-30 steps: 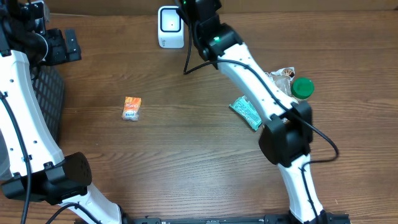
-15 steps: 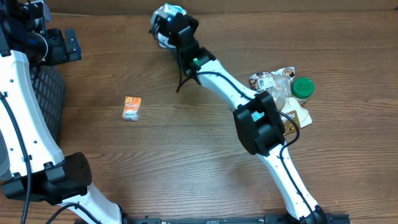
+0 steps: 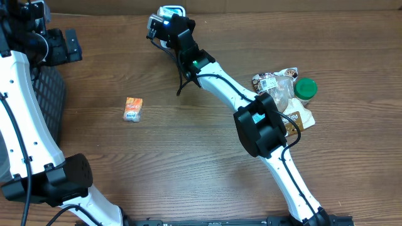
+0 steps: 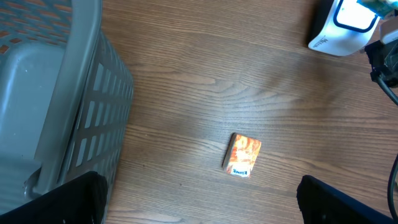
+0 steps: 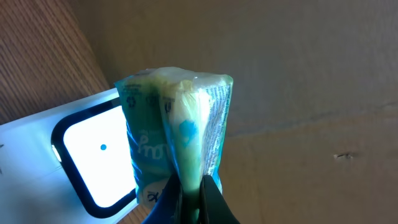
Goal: Scan the item barcode
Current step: 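Move the teal pack right and release it near the wipes pack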
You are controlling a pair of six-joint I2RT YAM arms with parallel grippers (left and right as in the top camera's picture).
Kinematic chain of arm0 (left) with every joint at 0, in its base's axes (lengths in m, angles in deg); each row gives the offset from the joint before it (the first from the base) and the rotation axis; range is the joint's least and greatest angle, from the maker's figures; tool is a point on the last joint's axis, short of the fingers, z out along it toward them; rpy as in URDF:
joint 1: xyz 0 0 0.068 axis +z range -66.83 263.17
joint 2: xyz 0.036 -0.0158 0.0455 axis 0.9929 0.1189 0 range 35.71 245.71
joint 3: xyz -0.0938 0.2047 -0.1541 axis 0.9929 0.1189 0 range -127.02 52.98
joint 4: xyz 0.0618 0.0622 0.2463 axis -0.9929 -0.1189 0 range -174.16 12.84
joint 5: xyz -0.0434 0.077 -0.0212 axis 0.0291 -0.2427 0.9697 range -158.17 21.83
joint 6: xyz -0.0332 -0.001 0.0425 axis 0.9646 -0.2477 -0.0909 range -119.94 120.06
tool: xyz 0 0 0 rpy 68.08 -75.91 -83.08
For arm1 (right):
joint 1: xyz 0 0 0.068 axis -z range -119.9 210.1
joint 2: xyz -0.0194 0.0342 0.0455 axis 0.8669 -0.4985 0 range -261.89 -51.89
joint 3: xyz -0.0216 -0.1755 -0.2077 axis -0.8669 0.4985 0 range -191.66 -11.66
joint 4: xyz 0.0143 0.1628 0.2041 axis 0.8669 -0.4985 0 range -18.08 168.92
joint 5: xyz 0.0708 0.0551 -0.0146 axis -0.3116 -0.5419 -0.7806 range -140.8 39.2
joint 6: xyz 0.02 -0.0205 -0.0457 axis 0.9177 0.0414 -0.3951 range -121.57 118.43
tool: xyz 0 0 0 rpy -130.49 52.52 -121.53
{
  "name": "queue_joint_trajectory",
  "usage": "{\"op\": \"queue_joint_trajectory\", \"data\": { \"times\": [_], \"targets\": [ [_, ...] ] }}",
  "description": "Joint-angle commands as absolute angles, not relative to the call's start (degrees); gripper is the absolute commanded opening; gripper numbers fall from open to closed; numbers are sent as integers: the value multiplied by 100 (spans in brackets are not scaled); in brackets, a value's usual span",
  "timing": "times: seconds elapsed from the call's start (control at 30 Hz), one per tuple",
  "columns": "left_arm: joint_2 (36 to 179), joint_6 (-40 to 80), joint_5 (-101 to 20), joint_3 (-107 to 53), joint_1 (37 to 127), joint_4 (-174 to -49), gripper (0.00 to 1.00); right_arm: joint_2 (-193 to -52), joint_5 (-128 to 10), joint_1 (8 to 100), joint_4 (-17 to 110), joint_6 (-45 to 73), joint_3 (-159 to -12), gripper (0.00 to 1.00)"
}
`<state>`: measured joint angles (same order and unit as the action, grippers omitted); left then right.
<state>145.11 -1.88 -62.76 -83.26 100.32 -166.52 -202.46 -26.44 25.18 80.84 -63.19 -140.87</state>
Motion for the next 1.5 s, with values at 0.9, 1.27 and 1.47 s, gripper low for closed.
{"op": "queue_joint_trajectory", "data": {
  "times": [0.9,1.27,1.47],
  "targets": [
    [14417,-273,-6236,-8438,10041,-16650,100,-17162,-3846,2813,3900,-1076,-14128,4],
    [14417,-273,-6236,-8438,10041,-16650,100,-16193,-5352,3519,1,487,-14117,4],
    [14417,-273,-6236,-8438,10041,-16650,100,-16272,-5350,3856,-701,487,-13407,4]
  ]
}}
